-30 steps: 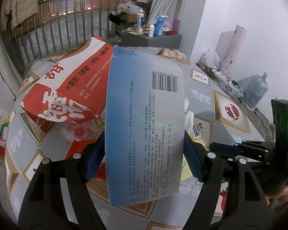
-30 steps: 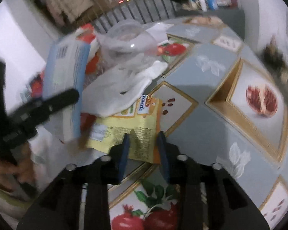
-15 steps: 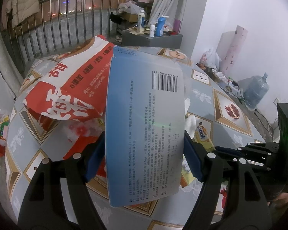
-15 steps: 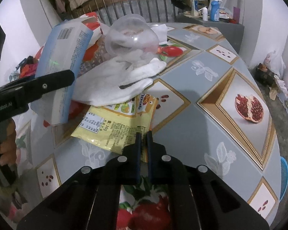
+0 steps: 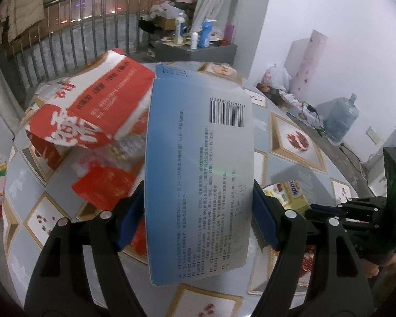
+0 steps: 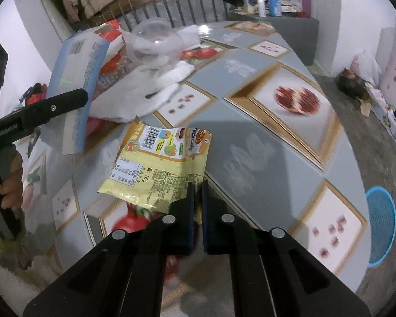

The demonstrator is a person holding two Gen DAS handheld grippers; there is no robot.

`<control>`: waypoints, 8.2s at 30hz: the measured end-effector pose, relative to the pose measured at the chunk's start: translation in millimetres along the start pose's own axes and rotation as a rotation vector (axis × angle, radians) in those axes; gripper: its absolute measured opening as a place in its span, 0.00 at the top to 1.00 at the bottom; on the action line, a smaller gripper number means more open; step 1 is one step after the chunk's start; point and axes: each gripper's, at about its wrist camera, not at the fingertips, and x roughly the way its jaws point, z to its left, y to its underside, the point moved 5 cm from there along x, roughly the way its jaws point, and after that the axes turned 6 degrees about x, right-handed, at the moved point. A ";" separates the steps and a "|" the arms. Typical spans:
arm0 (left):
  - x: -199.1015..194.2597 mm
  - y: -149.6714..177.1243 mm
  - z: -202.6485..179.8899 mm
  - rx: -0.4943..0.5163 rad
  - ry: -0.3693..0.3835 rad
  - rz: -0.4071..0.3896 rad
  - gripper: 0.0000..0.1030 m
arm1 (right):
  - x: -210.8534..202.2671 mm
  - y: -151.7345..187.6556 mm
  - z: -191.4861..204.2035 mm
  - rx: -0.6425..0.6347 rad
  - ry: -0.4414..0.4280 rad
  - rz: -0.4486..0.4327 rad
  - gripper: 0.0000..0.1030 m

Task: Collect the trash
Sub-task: 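Lift the box with the left tool while the right tool grips the yellow packet, then carry the box and yellow packet toward the blue wastebasket with both tools, then open both tools over the wastebasket to drop the box and packet, then bring both tools back over the table, then close the left tool on the red-white snack bag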

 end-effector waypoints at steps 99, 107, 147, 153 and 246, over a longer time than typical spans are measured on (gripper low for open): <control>169.9 -70.5 -445.2 0.512 0.615 0.391 0.31 | -114.8 114.3 -433.4 1.029 0.425 -0.357 0.95; 263.3 -46.4 -524.5 0.578 0.598 0.497 0.15 | -54.4 144.9 -498.2 1.142 0.390 -0.270 0.75; -40.0 -71.9 -136.0 0.250 0.166 -0.135 0.15 | -113.3 -1.4 -206.9 0.416 0.094 -0.393 0.24; -91.8 -39.3 -34.3 0.140 -0.024 -0.209 0.15 | -93.8 -18.4 -134.5 0.246 0.018 -0.344 0.24; -82.8 -15.5 179.8 -0.740 0.324 -0.503 1.00 | 42.0 -78.6 49.6 -0.026 -0.062 -0.088 0.96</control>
